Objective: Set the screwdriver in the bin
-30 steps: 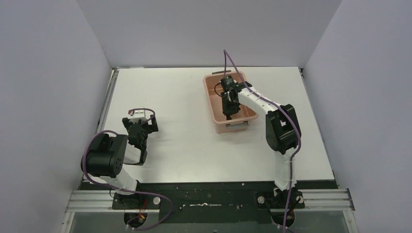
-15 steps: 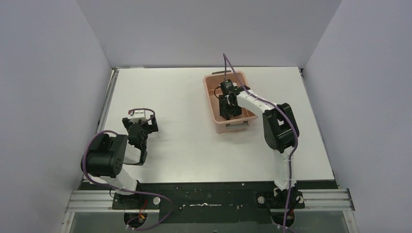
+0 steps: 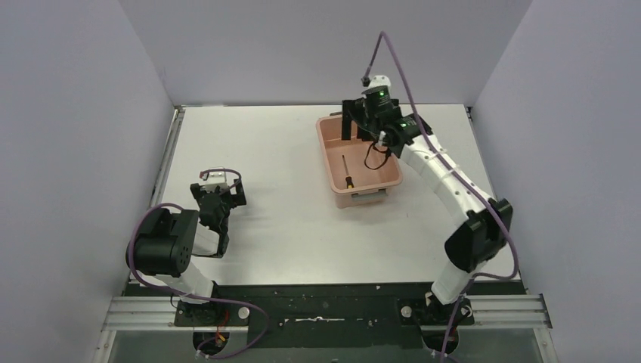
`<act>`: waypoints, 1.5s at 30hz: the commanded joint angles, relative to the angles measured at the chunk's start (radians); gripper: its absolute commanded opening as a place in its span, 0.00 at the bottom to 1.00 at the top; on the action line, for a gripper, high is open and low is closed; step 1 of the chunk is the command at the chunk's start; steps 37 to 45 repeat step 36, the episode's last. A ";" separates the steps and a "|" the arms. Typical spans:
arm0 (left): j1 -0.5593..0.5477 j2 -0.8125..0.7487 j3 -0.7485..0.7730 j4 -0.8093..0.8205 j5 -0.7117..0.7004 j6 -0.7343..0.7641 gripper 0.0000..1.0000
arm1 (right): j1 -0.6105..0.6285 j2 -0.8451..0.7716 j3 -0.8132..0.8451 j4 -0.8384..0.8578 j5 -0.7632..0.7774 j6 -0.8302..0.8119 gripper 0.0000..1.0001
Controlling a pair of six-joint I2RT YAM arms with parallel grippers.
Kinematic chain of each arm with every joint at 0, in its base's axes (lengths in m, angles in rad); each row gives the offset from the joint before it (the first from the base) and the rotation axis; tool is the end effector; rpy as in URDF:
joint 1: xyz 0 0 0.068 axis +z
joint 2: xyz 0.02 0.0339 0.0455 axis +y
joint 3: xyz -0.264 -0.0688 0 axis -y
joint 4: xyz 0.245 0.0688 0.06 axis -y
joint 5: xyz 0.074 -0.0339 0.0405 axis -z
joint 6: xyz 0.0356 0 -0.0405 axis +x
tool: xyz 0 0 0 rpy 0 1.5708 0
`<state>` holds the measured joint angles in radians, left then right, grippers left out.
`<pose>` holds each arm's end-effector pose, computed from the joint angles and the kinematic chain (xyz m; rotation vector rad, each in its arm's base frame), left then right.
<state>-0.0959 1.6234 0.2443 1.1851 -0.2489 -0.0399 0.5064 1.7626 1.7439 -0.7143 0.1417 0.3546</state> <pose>0.2456 -0.0148 0.1271 -0.1311 1.7554 0.1208 0.3501 0.1884 0.3550 -0.1024 2.3087 0.2802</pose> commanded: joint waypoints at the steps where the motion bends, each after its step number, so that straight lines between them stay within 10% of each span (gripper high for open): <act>1: 0.005 -0.013 0.008 0.027 0.017 0.006 0.97 | -0.007 -0.223 -0.064 0.129 0.161 -0.088 1.00; 12: 0.005 -0.013 0.007 0.027 0.017 0.008 0.97 | -0.187 -0.720 -0.843 0.694 0.310 -0.265 1.00; 24: 0.005 -0.014 0.007 0.028 0.017 0.006 0.97 | -0.194 -0.904 -1.469 1.181 0.408 -0.167 1.00; 45: 0.005 -0.011 0.010 0.023 0.019 0.007 0.97 | -0.197 -0.925 -1.575 1.291 0.419 -0.178 1.00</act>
